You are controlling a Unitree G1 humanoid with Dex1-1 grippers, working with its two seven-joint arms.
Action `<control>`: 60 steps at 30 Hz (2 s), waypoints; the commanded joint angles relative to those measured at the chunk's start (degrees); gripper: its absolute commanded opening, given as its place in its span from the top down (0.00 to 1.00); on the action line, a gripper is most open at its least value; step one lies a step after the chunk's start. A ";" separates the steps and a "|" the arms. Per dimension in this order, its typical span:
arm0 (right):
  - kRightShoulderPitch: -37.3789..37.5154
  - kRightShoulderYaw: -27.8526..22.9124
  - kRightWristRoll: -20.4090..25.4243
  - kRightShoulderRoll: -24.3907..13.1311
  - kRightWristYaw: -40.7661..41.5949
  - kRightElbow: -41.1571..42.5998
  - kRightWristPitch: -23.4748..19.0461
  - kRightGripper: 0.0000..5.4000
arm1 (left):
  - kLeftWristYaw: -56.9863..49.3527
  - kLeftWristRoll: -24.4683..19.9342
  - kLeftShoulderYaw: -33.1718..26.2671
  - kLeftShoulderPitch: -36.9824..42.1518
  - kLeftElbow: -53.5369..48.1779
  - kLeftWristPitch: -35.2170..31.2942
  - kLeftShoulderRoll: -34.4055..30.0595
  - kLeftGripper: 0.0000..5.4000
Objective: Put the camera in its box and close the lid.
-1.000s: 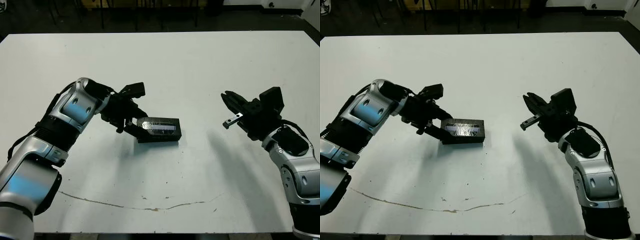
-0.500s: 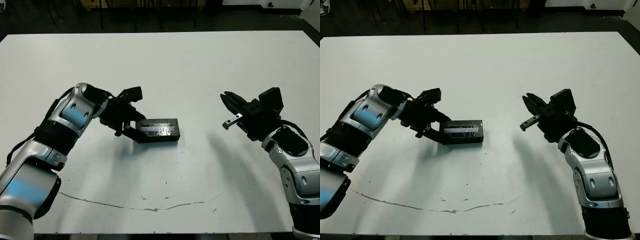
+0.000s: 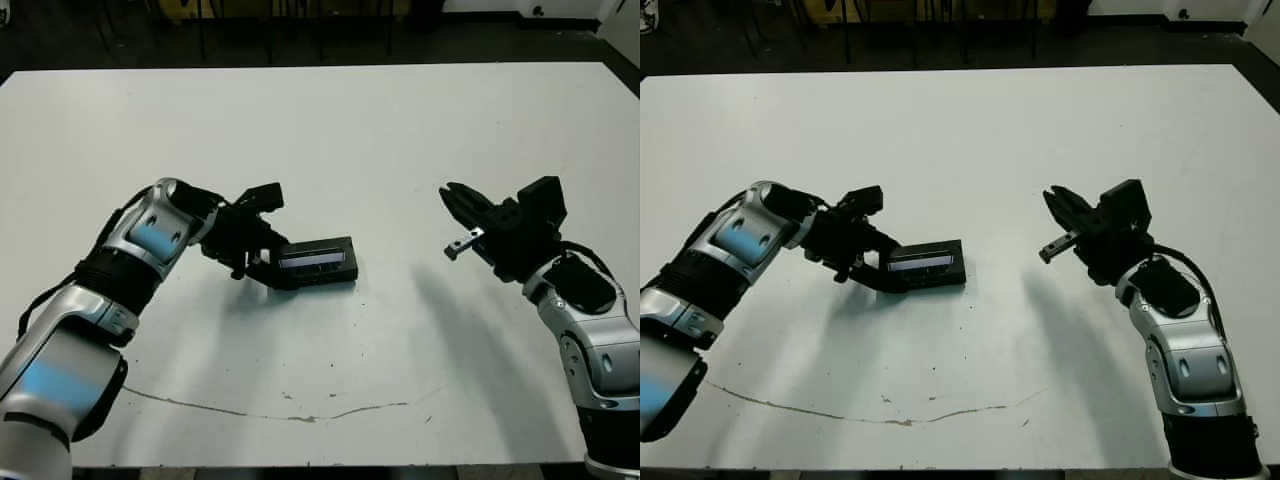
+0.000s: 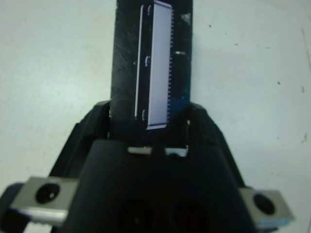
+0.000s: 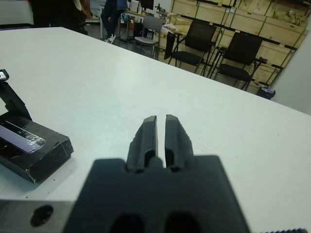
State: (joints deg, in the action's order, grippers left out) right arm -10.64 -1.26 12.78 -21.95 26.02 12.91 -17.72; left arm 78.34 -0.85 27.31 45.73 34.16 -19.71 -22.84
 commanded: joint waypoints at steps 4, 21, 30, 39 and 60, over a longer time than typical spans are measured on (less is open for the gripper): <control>1.05 0.17 -0.03 0.18 0.56 -0.84 0.25 1.00 | -1.46 3.28 2.16 -3.38 5.38 -1.83 0.82 0.50; 1.36 0.20 0.22 0.30 0.50 0.05 -0.48 1.00 | -9.41 4.83 0.42 -7.29 -4.66 0.27 -0.62 0.30; 1.27 0.33 0.19 0.16 0.60 0.15 -0.21 1.00 | -8.86 3.94 -1.35 -10.26 -7.61 5.59 -4.31 0.00; 1.24 0.20 0.32 0.18 0.36 0.45 -0.86 1.00 | -8.32 2.08 -5.00 -14.29 -10.99 8.43 -8.65 0.00; 1.00 0.40 0.41 0.71 0.35 -0.02 -0.81 1.00 | -23.65 -15.37 -28.90 -25.78 -37.56 -10.70 -12.10 0.15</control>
State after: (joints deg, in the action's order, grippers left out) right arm -10.20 -1.06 13.17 -21.45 26.35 13.67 -17.85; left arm 57.15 -14.78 0.01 21.46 -1.93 -28.99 -36.79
